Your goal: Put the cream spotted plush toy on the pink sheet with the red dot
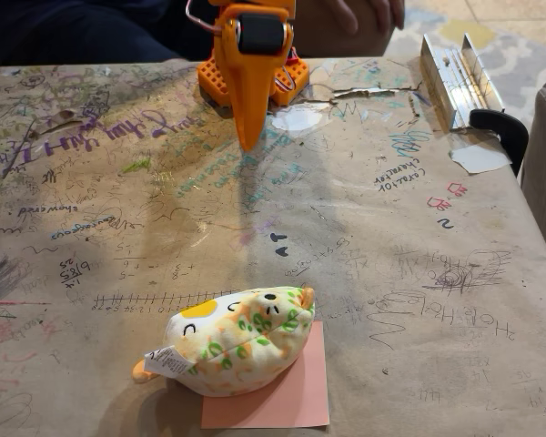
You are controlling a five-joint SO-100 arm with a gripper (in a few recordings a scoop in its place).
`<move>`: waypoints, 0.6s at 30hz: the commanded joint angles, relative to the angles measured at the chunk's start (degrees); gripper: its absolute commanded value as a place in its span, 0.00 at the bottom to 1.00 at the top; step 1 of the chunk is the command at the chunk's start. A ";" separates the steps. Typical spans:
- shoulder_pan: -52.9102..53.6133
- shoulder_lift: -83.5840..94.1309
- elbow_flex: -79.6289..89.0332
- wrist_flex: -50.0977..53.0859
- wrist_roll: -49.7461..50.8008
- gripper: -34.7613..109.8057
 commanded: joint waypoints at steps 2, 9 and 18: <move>0.70 0.70 0.18 -1.41 0.44 0.24; 0.97 0.70 0.18 -1.41 0.79 0.24; 1.14 0.70 0.18 -1.49 0.97 0.24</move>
